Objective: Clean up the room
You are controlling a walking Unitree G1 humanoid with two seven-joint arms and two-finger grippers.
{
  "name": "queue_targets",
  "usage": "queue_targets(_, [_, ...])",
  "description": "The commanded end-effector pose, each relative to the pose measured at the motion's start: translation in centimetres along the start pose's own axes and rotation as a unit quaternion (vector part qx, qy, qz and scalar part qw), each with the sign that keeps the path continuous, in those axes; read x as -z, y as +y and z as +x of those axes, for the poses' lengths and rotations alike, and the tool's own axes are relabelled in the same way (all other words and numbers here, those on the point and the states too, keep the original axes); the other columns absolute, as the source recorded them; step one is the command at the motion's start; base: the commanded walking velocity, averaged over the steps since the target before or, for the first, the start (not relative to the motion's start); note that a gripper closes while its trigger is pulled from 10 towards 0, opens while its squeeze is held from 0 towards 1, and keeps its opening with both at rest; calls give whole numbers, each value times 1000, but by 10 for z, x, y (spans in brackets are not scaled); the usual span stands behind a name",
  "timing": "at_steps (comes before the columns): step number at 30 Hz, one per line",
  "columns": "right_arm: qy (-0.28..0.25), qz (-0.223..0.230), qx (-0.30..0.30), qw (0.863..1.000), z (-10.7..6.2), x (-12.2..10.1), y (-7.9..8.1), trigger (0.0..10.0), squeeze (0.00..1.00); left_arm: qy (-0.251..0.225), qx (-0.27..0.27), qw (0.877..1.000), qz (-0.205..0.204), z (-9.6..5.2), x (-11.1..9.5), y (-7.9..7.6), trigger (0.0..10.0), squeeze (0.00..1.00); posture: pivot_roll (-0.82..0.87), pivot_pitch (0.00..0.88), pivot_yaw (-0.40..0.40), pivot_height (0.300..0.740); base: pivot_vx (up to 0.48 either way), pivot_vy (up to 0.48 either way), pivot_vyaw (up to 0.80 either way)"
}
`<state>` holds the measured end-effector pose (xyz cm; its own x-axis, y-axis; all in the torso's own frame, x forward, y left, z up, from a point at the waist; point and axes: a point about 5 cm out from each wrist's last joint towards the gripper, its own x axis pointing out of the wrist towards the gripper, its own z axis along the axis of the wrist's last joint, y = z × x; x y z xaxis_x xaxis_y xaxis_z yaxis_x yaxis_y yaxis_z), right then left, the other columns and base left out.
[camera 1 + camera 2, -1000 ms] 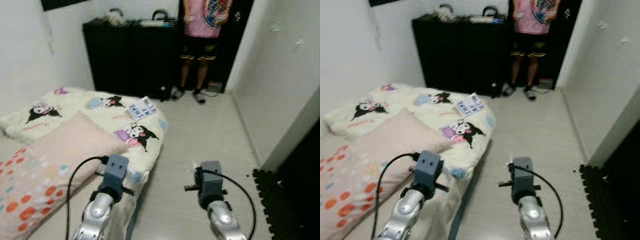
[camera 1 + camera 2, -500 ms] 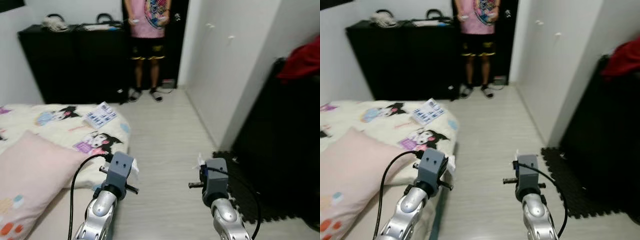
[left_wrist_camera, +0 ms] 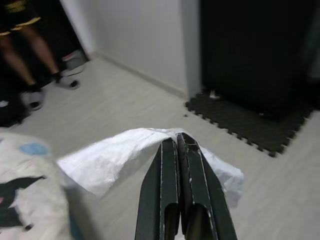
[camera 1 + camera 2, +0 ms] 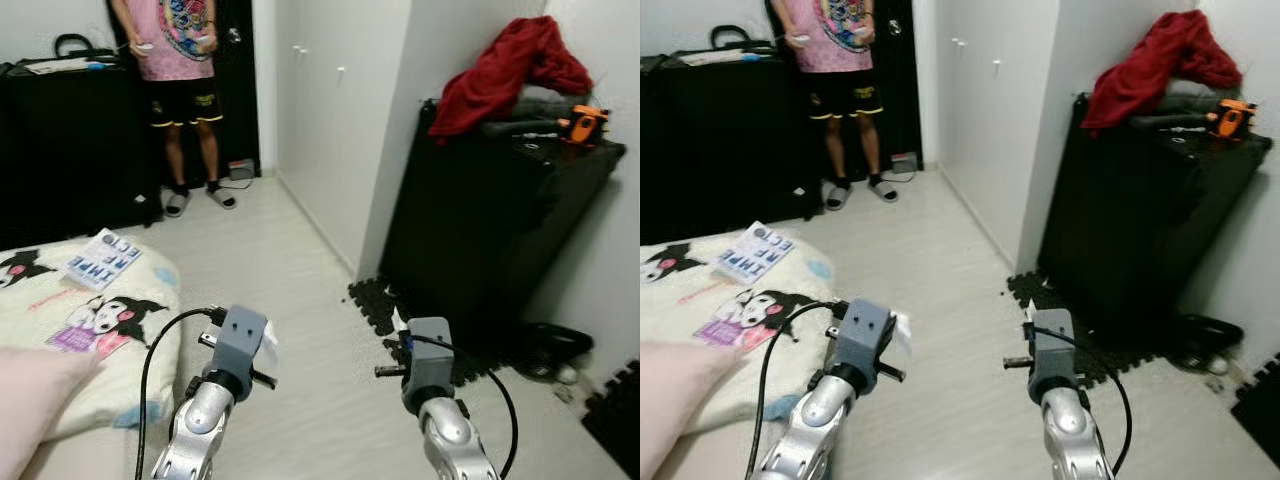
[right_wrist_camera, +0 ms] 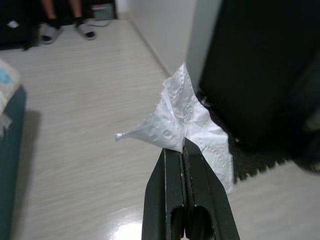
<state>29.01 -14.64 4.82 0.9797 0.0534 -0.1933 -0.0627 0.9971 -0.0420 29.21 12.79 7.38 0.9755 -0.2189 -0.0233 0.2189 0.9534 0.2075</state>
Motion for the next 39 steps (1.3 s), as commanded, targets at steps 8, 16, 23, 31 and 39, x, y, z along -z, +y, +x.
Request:
queue_targets(8, [8,7,5,1000,-2,5,0,10000,0,7,1,1000,0,0,2,0,10000,0,-17,38,3,740,0,0,-800])
queue_targets(16, [10,11,5,1000,-1,5,0,10000,0,9,0,1000,-3,0,3,1,10000,0,-19,41,2,740,0,0,-800])
queue_targets(23, [10,11,2,1000,-1,4,0,10000,0,10,-3,1000,-3,0,3,1,10000,0,-20,42,-1,740,0,0,-800])
queue_targets(31, [11,13,2,1000,0,4,0,10000,0,10,-3,1000,-3,-1,4,1,10000,0,-21,42,-2,740,0,0,-800])
queue_targets(39, [18,19,6,1000,0,5,-1,10000,0,11,-4,1000,-4,-1,3,2,10000,0,-23,43,-2,740,0,0,-800])
